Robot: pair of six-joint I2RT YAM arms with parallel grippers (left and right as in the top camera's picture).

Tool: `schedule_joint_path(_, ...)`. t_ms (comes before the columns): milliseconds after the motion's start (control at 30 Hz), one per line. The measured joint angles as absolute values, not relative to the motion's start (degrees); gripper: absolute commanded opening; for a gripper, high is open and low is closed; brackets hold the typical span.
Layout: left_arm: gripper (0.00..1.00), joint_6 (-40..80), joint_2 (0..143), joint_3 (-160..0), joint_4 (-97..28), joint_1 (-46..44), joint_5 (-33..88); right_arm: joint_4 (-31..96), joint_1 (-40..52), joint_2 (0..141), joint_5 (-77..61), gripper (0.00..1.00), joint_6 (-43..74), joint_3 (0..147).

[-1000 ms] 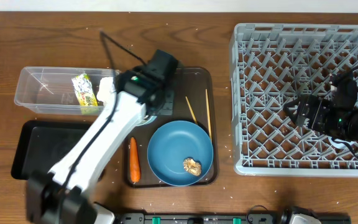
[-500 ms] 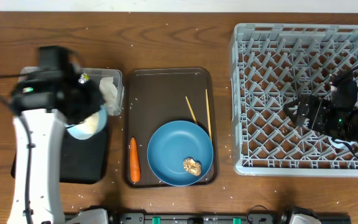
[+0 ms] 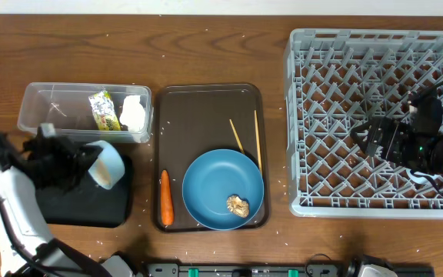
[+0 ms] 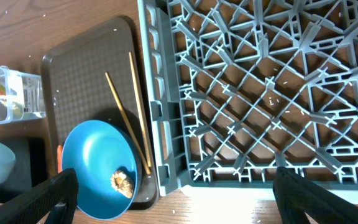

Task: Sort waste into correct bins and load items into the dishwasher rack
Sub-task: 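Carry the bowl left over the black tray and tip it over, then hold the bowl inverted over the black tray, pouring out rice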

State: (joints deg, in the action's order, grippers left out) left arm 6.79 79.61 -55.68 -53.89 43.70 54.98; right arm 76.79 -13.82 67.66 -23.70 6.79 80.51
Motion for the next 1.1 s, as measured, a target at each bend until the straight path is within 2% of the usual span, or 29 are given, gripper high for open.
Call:
schedule_joint_path(233, 0.06, -7.4, 79.6, -49.3, -53.7, 55.4, 69.2, 76.1, -13.8, 67.7, -22.5, 0.94, 6.8, 80.5)
schedule_joint_path(467, 0.06, -21.3, 79.6, -43.2, -52.8, 62.2, 83.7, 76.1, -13.8, 67.7, -22.2, 0.94, 6.8, 80.5)
schedule_joint_path(800, 0.06, -28.6, 79.6, -40.5, -52.6, 63.3, 87.3, 76.1, -13.8, 67.7, -22.0, 0.94, 6.8, 80.5)
schedule_joint_path(1100, 0.06, -35.2, 79.6, -40.5, -51.8, 63.3, 84.8, 76.1, -13.8, 67.7, -22.0, 0.94, 6.8, 80.5)
